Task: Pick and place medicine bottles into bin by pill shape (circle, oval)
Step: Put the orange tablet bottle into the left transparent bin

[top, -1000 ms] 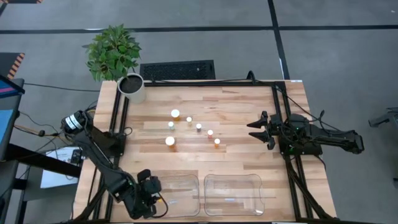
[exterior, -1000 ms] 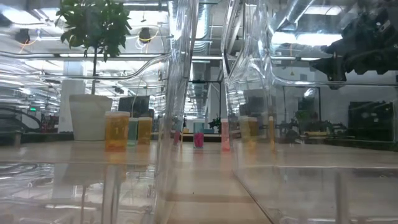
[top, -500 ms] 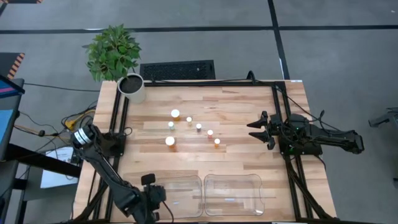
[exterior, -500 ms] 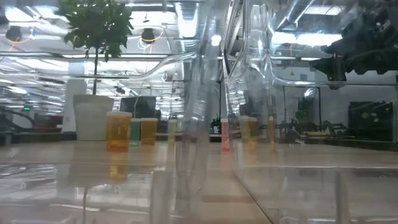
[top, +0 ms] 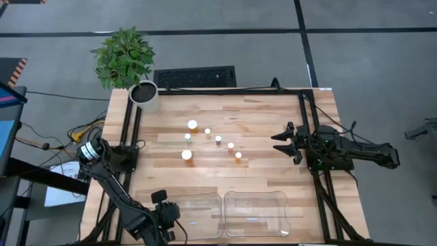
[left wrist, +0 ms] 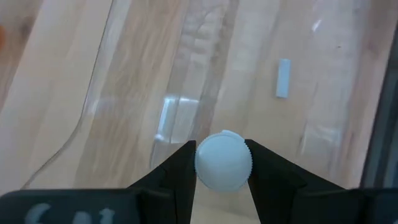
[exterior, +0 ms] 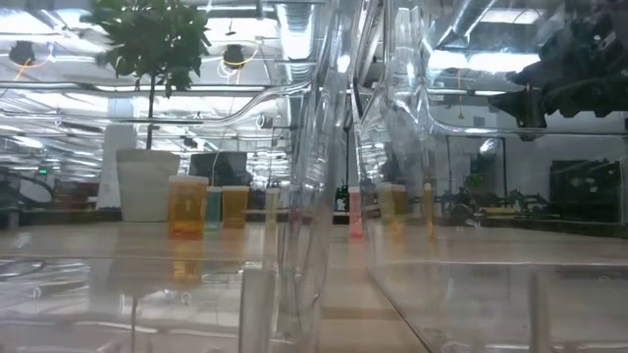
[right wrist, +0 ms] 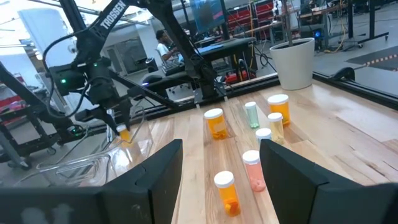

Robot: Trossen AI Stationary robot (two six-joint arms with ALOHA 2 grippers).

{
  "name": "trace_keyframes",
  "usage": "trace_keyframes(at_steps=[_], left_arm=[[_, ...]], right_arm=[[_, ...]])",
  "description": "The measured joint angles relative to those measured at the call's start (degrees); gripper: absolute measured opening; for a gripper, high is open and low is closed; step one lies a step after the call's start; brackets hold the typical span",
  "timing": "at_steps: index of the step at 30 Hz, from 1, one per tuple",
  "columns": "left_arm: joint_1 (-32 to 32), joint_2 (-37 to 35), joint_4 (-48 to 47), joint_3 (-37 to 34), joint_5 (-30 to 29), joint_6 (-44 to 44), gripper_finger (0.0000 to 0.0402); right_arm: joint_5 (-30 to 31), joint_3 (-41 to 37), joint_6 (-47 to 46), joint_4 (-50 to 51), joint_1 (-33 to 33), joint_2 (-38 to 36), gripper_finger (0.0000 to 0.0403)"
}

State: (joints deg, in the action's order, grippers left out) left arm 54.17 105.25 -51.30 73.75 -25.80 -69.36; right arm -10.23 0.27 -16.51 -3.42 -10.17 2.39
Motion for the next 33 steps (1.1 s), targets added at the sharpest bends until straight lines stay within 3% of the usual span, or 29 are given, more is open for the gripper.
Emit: trace_keyframes(at_steps=[10,27,33], left_arm=[[-0.02,-0.04,1.26,-1.96,0.08,-0.35,0.0118],[-2.25,-0.20,1.62,-1.87,5.64,0.56,0.0118],[-2.21,-0.17,2.81,-1.87,6.14,1.37,0.0137]], right_arm=[[0.01,-0.01,0.00,0.02,0.00,0.00,0.0225],[0.02,-0.02,0.00,0.02,0.00,0.00,0.0225],[0.00,0.00,0.02,0.02,0.00,0.00,0.0225]])
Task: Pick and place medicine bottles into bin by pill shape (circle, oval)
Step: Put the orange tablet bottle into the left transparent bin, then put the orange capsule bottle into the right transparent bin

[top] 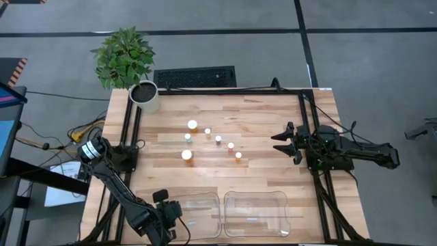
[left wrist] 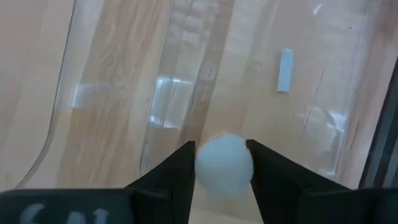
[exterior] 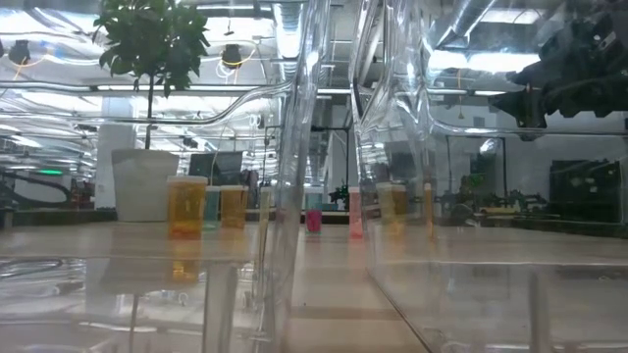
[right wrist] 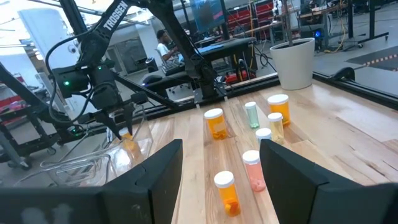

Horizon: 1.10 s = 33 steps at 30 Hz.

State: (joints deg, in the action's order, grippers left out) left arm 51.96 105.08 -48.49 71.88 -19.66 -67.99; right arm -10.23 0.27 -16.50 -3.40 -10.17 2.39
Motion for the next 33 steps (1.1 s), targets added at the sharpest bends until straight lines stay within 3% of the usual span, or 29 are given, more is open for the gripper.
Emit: trace_keyframes(at_steps=[11,17,24,29,33], left_arm=[[0.00,0.02,-0.34,0.38,-0.47,-1.37,0.0212],[0.00,0.02,-2.67,3.92,-4.45,-0.77,0.0230],[-0.46,0.04,-12.45,11.13,-9.36,-0.74,0.0234],[-2.31,-0.96,-23.81,17.00,-17.56,2.23,0.0234],[-5.56,-5.12,-29.76,17.74,-22.22,6.32,0.0234]], right_arm=[[0.00,-0.01,-0.02,0.00,0.00,0.00,0.0225],[0.01,-0.02,0.01,0.00,0.00,0.00,0.0225],[0.01,0.00,0.00,0.00,0.00,0.00,0.0225],[0.02,0.00,-0.02,0.00,0.00,0.00,0.0225],[0.01,-0.01,-0.01,0.00,0.00,0.00,0.0225]])
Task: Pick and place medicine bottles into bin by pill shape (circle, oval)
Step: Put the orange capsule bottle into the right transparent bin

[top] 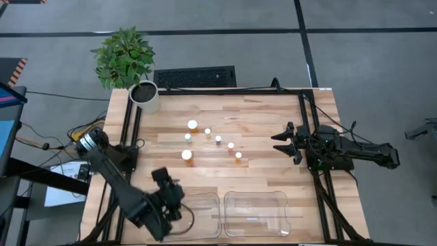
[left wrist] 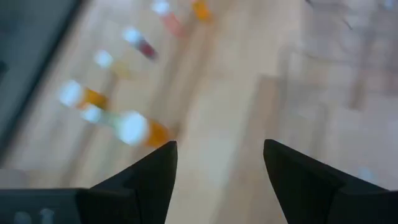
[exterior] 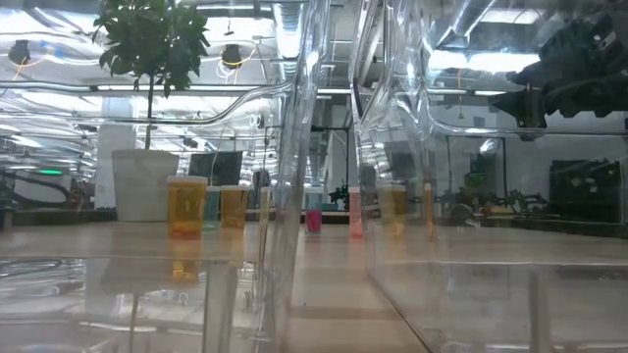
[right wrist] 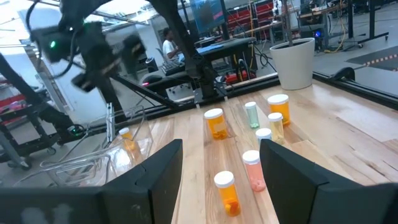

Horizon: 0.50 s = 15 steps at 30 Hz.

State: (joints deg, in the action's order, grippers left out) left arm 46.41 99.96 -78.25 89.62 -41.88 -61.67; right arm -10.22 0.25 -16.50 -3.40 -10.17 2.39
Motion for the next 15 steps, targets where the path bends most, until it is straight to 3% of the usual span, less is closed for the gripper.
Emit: trace_keyframes(at_steps=[7,10,15], left_arm=[[-8.82,-11.87,0.72,-3.57,-2.68,14.68,0.0234],[-14.44,-18.94,8.32,-10.53,0.23,22.17,0.0234],[-24.37,-31.12,26.25,-27.92,10.49,32.40,0.0248]], right_arm=[[0.00,0.01,-0.01,0.00,0.00,0.01,0.0225],[-0.02,0.00,-0.01,0.00,0.02,0.00,0.0225],[0.00,0.00,-0.01,0.00,0.00,0.02,0.0225]])
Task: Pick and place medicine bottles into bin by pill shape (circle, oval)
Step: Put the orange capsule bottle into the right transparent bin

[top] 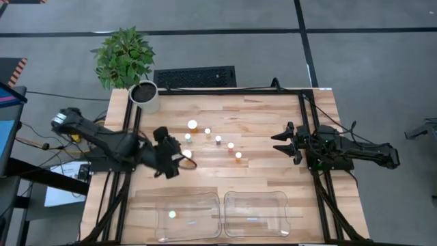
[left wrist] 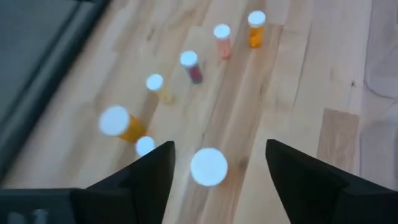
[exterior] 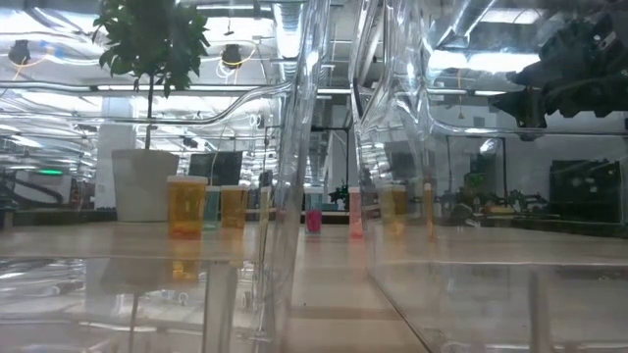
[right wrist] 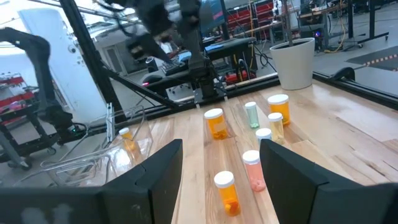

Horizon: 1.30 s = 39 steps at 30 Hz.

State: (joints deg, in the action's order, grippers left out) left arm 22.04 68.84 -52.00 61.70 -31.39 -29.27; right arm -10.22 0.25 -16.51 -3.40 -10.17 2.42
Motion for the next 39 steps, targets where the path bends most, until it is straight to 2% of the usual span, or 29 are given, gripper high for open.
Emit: trace_keyframes(at_steps=[5,8,11,14,28,39], left_arm=[[-6.98,-7.01,14.03,-14.84,6.69,4.74,0.0299],[-9.43,-7.60,19.52,-19.82,8.37,7.65,0.0324],[-10.07,-5.90,25.28,-22.56,10.33,10.31,0.0330],[-10.07,-3.41,28.10,-23.37,10.66,11.96,0.0331],[-10.07,8.80,29.98,-23.46,10.11,15.80,0.0332],[-10.07,9.88,30.80,-23.46,11.06,16.65,0.0330]], right_arm=[[-0.01,0.00,0.00,0.00,0.00,0.00,0.0225],[0.00,0.00,0.00,0.00,0.00,0.00,0.0225],[0.00,0.00,-0.01,0.00,0.00,0.00,0.0225],[0.00,0.00,-0.02,0.00,0.00,0.00,0.0225],[0.00,0.00,-0.01,0.00,0.02,-0.01,0.0225],[0.00,0.02,-0.02,0.00,0.02,-0.02,0.0225]])
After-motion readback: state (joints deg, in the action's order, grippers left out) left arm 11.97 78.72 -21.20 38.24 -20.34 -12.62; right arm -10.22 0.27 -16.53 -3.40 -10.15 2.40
